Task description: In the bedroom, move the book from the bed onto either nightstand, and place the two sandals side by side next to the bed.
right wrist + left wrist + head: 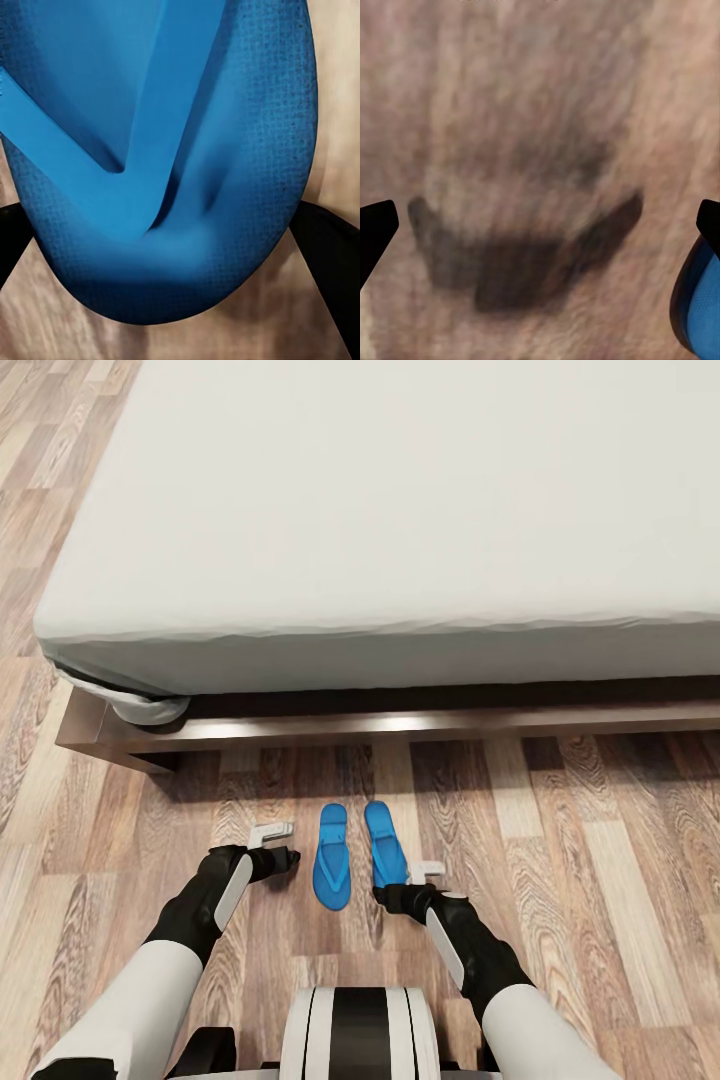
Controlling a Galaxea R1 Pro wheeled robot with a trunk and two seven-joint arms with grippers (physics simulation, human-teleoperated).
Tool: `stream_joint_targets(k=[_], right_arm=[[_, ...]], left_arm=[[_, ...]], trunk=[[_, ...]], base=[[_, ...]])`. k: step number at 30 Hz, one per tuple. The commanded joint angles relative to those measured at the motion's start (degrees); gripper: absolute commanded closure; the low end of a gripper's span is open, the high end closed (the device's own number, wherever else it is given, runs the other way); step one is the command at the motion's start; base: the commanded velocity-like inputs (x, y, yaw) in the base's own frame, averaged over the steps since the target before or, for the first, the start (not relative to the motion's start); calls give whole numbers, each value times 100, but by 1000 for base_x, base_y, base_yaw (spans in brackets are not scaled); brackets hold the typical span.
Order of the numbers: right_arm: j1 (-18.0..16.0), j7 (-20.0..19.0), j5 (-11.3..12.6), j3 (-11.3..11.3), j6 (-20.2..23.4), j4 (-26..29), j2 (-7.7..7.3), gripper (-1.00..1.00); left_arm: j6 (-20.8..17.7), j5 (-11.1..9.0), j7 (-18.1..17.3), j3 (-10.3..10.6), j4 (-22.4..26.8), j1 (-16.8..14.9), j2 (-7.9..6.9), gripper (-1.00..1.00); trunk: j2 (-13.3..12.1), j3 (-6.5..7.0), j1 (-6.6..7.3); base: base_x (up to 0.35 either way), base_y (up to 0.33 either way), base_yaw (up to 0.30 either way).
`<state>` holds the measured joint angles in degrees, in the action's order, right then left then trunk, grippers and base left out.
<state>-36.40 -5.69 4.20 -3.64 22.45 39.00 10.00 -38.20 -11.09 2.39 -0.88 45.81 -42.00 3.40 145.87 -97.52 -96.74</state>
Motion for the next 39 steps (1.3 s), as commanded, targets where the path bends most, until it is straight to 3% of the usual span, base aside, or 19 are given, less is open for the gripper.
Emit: stream_joint_targets(k=[1,16,39], right_arm=[[2,15,-69,21,111,-59,0,-100],[2,-5,-76,21,111,-39,0,-100],[2,-32,-86,21,111,-6,0,-100]], left_arm=[[-27,-51,25,-9,7,1,3,-100],[-27,-51,25,-11,7,0,-1,-100],[-28,-51,25,-15,7,0,-6,-100]], trunk=[[0,-3,-2],[0,-3,-2],[-30,507,58]], base=[[0,0,0],[0,0,0],[0,0,0]])
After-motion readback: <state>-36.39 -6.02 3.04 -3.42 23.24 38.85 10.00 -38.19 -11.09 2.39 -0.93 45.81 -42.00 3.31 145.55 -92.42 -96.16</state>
